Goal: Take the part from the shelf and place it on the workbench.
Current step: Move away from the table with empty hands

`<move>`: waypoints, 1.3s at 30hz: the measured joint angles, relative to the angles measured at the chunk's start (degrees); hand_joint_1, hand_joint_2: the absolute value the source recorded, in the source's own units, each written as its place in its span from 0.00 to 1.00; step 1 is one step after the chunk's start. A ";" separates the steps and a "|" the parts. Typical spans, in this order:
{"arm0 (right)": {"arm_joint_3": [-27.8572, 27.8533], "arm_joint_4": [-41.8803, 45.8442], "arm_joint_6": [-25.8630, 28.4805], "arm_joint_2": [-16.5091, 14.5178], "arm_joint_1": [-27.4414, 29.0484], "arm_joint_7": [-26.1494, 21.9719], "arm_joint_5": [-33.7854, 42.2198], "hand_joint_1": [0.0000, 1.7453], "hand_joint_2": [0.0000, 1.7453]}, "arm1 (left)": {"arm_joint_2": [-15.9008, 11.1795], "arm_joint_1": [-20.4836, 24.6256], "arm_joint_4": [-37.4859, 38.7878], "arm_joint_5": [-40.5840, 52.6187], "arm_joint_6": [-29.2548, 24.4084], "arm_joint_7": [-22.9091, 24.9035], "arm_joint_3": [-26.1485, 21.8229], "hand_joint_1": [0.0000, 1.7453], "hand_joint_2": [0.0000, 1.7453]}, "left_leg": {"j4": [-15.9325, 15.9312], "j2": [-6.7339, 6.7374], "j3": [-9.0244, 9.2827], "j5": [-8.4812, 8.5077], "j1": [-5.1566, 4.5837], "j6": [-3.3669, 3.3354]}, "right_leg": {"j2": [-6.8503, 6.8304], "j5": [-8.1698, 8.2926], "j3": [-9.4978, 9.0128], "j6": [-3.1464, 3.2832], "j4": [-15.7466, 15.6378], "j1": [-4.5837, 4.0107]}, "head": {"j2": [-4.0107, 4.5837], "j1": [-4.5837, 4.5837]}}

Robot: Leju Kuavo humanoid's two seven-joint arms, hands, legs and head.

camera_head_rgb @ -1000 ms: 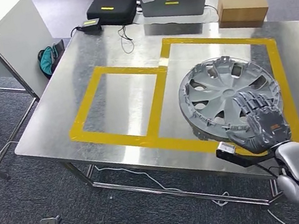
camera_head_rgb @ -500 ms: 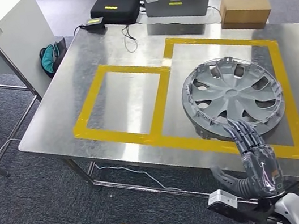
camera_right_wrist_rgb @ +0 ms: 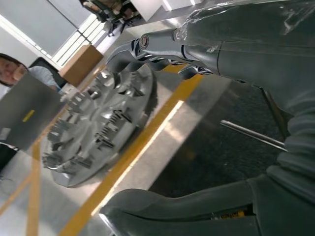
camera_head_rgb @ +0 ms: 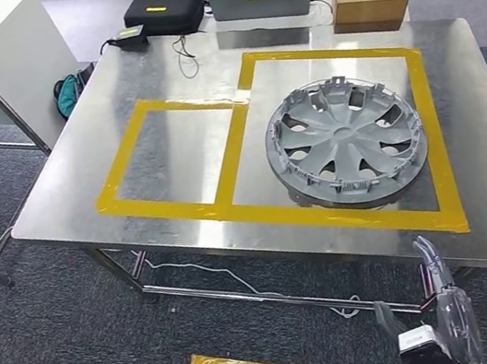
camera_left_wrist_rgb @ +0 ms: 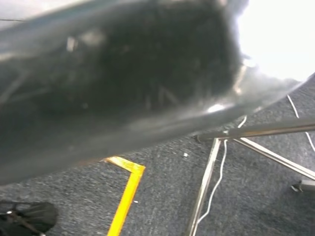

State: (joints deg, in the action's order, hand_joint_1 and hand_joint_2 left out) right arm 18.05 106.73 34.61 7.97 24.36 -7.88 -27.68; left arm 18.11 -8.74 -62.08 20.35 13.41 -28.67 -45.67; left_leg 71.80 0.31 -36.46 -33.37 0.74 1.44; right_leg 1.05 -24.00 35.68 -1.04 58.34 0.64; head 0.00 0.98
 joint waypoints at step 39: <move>-8.99 -50.71 -12.60 -4.59 -5.03 4.03 13.90 0.00 0.00 | -0.78 3.97 6.72 1.47 -5.01 -0.12 -3.32 0.00 0.00 | -16.90 -0.21 10.03 4.55 -0.43 -2.12 | -2.01 1.72 0.65 -2.47 -0.55 0.33 | 0.00 -0.65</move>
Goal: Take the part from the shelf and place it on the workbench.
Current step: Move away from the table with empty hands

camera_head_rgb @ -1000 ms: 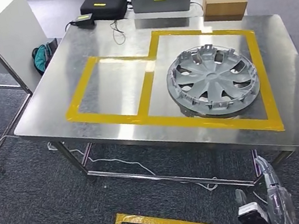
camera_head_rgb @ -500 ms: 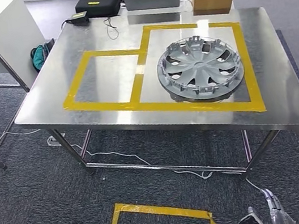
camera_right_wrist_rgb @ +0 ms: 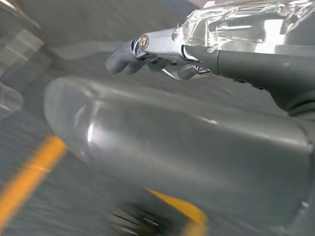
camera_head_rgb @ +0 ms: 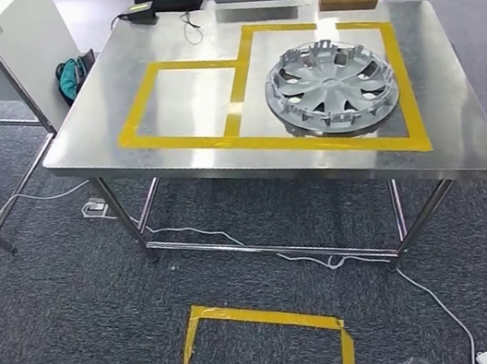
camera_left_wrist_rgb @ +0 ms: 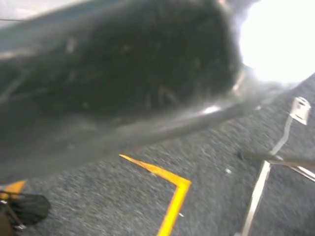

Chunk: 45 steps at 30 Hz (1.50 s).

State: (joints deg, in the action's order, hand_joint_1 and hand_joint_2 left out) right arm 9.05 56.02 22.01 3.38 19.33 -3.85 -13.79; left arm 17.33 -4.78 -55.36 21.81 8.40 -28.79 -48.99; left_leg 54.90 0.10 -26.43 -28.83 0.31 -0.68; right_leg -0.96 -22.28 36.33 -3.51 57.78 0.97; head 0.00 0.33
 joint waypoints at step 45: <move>-4.90 -19.24 -13.19 -4.96 -6.17 1.80 2.49 0.00 0.00 | -1.40 -0.05 13.20 8.17 -2.39 4.98 -11.11 0.00 0.00 | 0.73 -6.62 -8.93 8.10 -0.26 1.67 | 4.00 -6.92 -10.01 1.76 -2.23 -0.39 | 0.00 -0.08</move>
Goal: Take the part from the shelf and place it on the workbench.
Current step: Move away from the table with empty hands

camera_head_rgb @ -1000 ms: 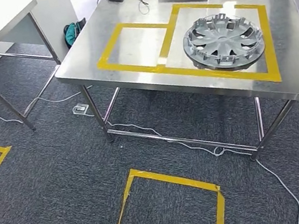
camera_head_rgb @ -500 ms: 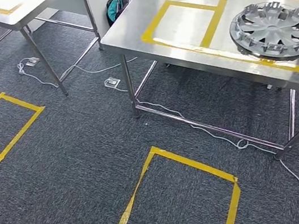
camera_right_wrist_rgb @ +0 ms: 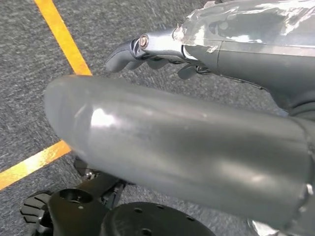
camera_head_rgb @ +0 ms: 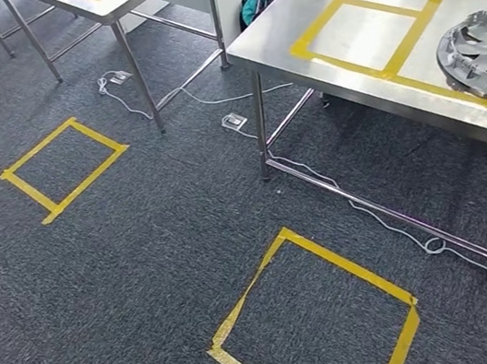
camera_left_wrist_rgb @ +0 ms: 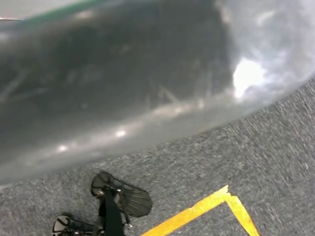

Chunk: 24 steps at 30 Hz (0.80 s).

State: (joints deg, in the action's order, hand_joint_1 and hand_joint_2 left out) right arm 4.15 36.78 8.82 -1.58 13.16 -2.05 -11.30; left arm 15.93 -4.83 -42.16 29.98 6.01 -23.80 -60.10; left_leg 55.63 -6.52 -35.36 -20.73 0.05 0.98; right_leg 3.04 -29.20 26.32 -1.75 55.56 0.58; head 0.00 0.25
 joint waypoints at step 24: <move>13.31 10.61 6.39 5.73 4.97 7.06 14.50 0.00 0.00 | 0.27 1.57 0.07 6.12 2.96 -3.96 -4.28 0.00 0.00 | -0.73 3.13 5.38 -4.46 -0.74 -2.45 | -2.01 -1.24 7.51 -0.61 11.20 -0.52 | -0.01 -0.33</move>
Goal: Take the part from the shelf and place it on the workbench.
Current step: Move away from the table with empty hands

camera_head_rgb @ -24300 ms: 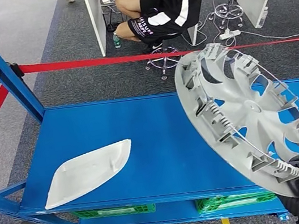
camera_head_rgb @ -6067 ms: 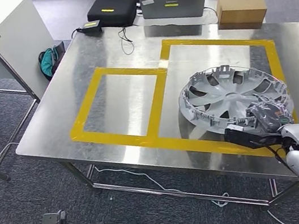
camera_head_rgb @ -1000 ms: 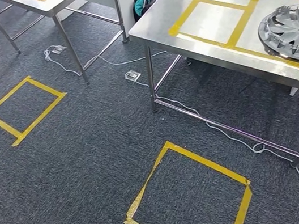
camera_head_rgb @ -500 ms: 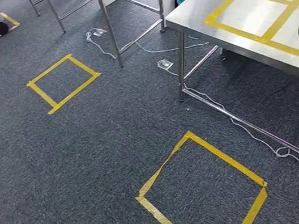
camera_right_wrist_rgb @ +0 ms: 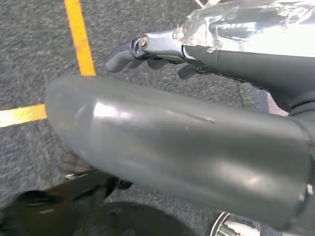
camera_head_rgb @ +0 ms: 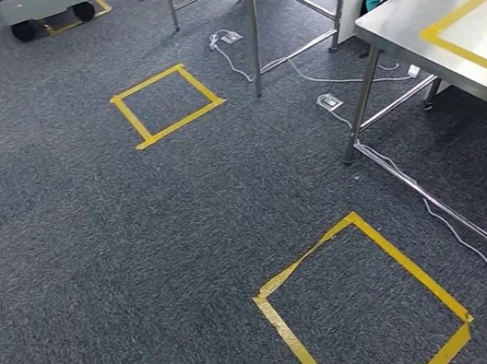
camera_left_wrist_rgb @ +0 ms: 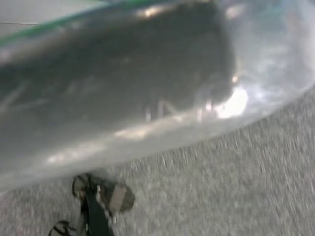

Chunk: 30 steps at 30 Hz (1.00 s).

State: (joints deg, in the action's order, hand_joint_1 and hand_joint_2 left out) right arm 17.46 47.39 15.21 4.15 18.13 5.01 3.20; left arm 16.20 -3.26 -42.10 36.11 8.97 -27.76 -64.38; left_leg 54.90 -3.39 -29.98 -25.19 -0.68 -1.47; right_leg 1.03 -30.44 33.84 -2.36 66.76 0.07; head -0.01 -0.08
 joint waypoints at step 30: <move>17.36 7.76 9.11 7.94 0.46 1.94 12.99 0.00 0.00 | -0.57 2.02 2.87 5.16 -3.94 -4.20 -2.79 0.00 0.00 | 0.98 -0.14 -1.28 0.31 0.37 -0.04 | -0.66 -2.27 1.79 -0.47 4.02 0.27 | 0.01 -0.02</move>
State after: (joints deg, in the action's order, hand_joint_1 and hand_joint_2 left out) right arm 34.83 55.15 24.33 12.09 18.59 6.95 16.19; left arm 15.62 -1.24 -39.22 41.27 5.03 -31.95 -67.17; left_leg 55.88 -3.53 -31.26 -24.88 -0.32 -1.50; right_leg 0.37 -32.70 35.63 -2.83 70.78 0.34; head 0.00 -0.10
